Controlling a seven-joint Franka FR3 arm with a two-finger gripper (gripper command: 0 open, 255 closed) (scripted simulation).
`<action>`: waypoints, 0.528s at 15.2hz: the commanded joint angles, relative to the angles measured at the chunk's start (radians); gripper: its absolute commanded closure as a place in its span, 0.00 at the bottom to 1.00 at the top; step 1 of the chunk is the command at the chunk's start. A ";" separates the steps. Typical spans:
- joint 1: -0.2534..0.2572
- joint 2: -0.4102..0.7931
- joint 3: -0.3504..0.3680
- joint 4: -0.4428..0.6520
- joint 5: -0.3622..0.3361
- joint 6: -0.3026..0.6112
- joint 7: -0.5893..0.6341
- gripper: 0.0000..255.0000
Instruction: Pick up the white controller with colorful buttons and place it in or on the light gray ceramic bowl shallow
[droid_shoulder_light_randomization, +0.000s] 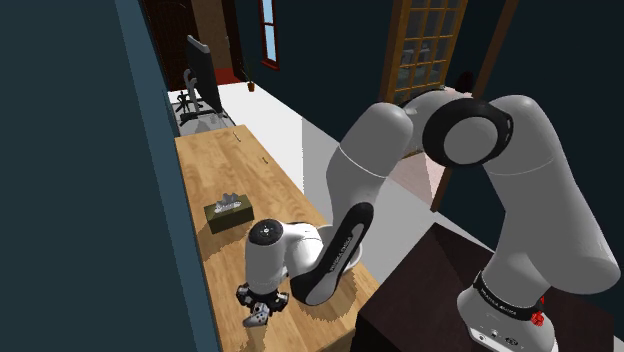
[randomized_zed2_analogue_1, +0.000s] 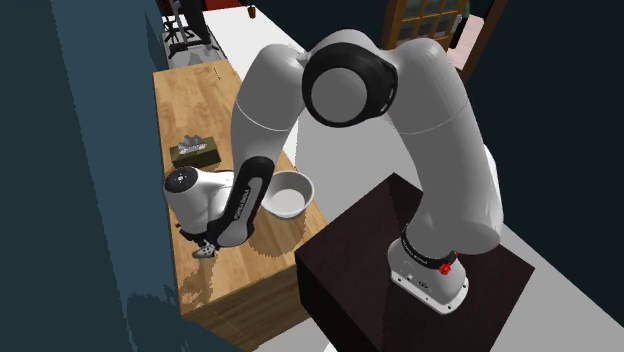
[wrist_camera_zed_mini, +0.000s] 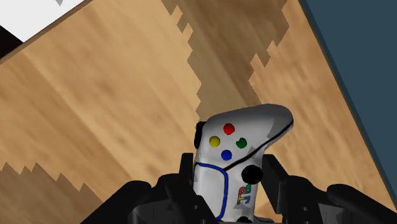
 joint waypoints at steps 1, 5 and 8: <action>-0.012 -0.022 0.013 -0.007 0.010 -0.016 -0.010 1.00; -0.032 -0.069 0.040 -0.023 0.033 -0.049 -0.029 1.00; -0.048 -0.103 0.060 -0.032 0.052 -0.075 -0.044 1.00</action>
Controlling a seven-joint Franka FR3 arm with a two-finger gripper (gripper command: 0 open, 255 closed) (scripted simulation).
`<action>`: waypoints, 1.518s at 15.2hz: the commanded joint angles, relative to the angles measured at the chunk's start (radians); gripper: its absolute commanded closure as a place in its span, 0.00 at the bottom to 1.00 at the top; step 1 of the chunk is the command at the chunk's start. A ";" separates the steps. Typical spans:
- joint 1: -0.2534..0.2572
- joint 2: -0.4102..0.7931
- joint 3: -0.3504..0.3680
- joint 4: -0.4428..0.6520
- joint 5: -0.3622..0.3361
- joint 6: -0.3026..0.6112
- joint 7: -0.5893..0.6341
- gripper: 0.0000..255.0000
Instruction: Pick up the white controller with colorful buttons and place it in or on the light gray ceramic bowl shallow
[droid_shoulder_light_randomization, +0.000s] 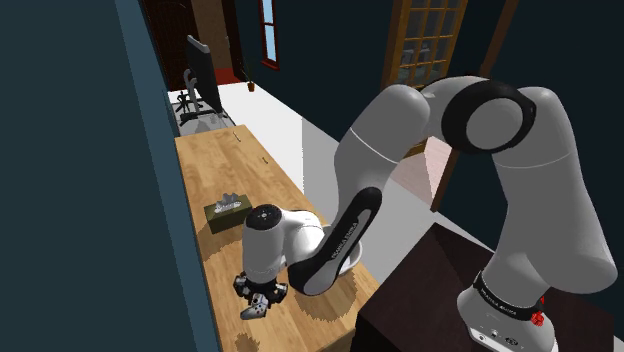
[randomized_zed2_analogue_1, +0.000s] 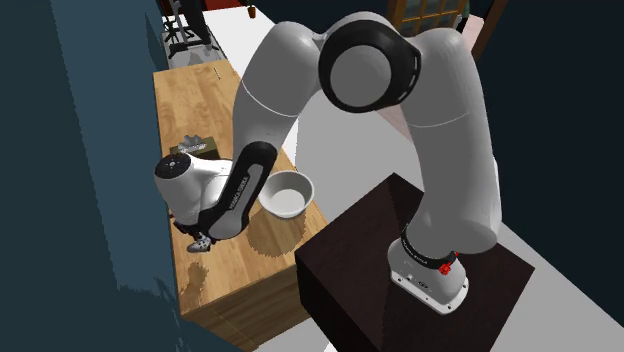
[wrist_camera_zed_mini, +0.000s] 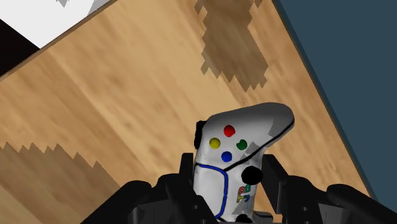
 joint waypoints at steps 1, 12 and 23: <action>-0.009 -0.022 0.013 -0.005 0.013 -0.018 -0.009 1.00; -0.060 -0.140 0.081 -0.019 0.093 -0.119 -0.070 1.00; -0.299 -0.378 0.127 -0.351 0.251 0.006 -0.350 1.00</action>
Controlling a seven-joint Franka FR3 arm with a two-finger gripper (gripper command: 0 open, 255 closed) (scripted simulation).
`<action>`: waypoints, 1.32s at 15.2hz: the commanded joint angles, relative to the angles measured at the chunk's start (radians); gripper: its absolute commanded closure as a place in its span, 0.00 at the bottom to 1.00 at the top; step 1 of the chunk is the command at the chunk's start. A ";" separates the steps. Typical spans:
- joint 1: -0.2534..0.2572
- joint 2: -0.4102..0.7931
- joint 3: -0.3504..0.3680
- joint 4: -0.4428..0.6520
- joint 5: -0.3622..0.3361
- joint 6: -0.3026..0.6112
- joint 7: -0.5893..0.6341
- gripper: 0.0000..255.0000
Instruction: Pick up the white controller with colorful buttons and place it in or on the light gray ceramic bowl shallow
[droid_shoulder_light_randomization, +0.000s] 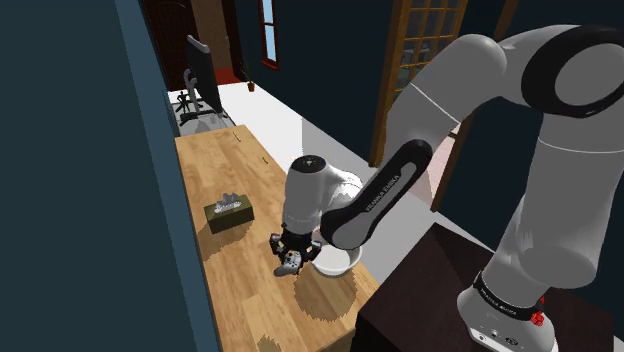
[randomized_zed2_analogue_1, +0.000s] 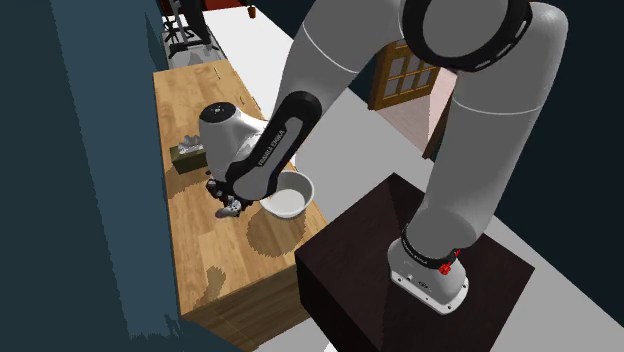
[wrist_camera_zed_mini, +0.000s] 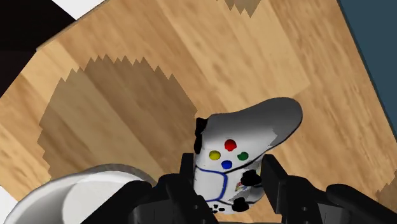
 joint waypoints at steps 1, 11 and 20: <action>-0.049 -0.044 0.008 -0.055 0.046 0.018 -0.077 1.00; -0.228 -0.226 -0.029 -0.266 0.320 0.061 -0.526 1.00; -0.253 -0.137 -0.070 -0.298 0.281 0.175 -0.563 1.00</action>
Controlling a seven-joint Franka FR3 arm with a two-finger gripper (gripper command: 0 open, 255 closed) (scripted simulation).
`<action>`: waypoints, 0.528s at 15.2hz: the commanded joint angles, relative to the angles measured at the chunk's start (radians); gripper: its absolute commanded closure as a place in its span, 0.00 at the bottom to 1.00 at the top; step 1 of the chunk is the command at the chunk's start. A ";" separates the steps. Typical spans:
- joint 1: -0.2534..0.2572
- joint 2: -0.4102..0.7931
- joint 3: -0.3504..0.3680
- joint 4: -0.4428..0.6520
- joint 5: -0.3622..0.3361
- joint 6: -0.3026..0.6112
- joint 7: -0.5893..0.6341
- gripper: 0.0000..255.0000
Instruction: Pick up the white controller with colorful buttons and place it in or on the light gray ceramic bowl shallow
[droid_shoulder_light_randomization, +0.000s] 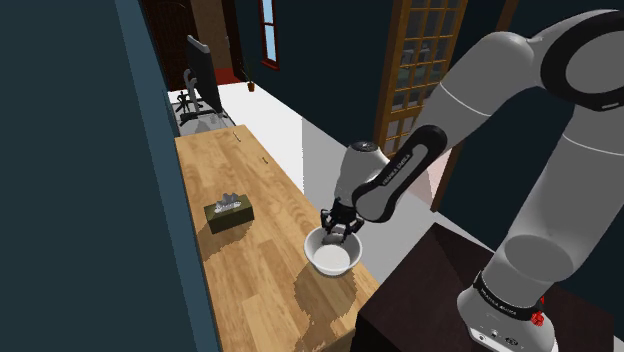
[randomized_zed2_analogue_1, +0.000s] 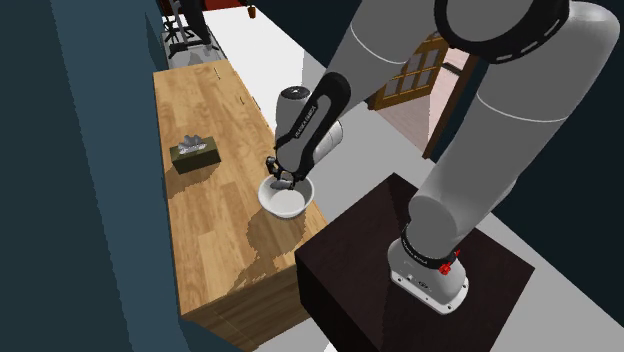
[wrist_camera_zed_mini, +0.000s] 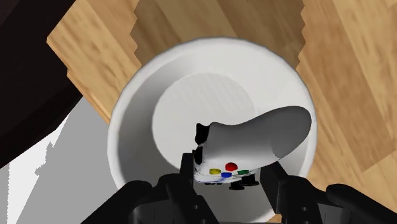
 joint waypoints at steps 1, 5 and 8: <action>0.002 0.033 -0.009 0.000 -0.030 0.033 0.019 1.00; 0.024 0.104 -0.045 0.005 -0.100 0.095 0.067 1.00; 0.054 0.156 -0.085 0.013 -0.148 0.139 0.101 1.00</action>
